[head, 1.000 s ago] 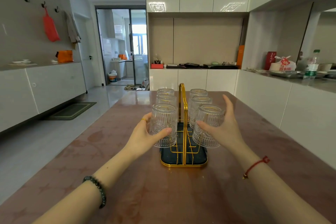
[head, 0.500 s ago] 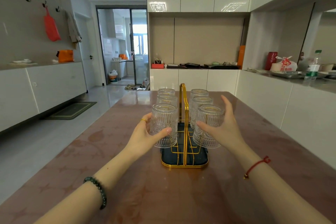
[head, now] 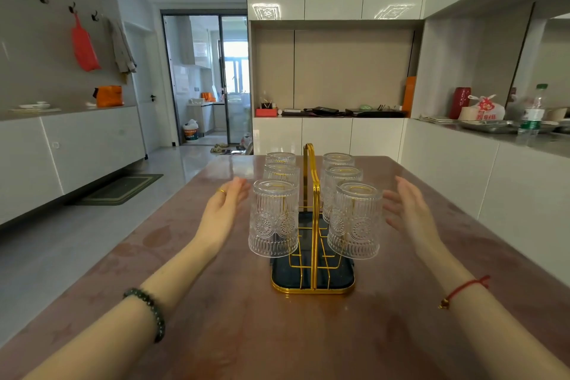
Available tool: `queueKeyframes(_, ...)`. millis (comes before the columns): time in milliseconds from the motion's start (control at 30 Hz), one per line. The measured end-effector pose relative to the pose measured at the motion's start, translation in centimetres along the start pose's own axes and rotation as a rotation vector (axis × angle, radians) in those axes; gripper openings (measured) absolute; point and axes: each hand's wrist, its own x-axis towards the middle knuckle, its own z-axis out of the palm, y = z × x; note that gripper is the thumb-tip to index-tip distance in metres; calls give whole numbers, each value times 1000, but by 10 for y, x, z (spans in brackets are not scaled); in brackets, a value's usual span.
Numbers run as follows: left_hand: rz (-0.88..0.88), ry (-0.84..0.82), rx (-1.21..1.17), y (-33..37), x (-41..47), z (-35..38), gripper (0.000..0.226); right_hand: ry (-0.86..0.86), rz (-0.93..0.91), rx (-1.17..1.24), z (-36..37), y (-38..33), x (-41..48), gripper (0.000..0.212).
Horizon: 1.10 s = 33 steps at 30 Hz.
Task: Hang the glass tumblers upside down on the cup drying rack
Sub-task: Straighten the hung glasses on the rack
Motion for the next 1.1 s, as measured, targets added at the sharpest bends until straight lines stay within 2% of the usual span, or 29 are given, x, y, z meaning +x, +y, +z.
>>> queueKeyframes(67, 12, 44, 23, 0, 19, -4, 34, 2, 35, 28, -2, 6, 12, 40)
queueKeyframes(300, -33, -190, 174, -6, 63, 3, 55, -213, 96, -78, 6, 6, 48, 57)
queueKeyframes(400, -65, -279, 240, -15, 69, 6, 60, -332, 120, -104, 9, 1, 56, 76)
queueKeyframes(467, -48, -304, 273, -20, 69, 9, 57, -390, 121, -105, 9, 1, 62, 86)
queueKeyframes(600, 6, -292, 305, -23, 67, 12, 51, -482, 56, -193, 11, 2, 66, 88)
queueKeyframes(1100, 5, -285, 192, -31, 63, 12, 59, -448, 11, -94, 8, 19, 70, 83)
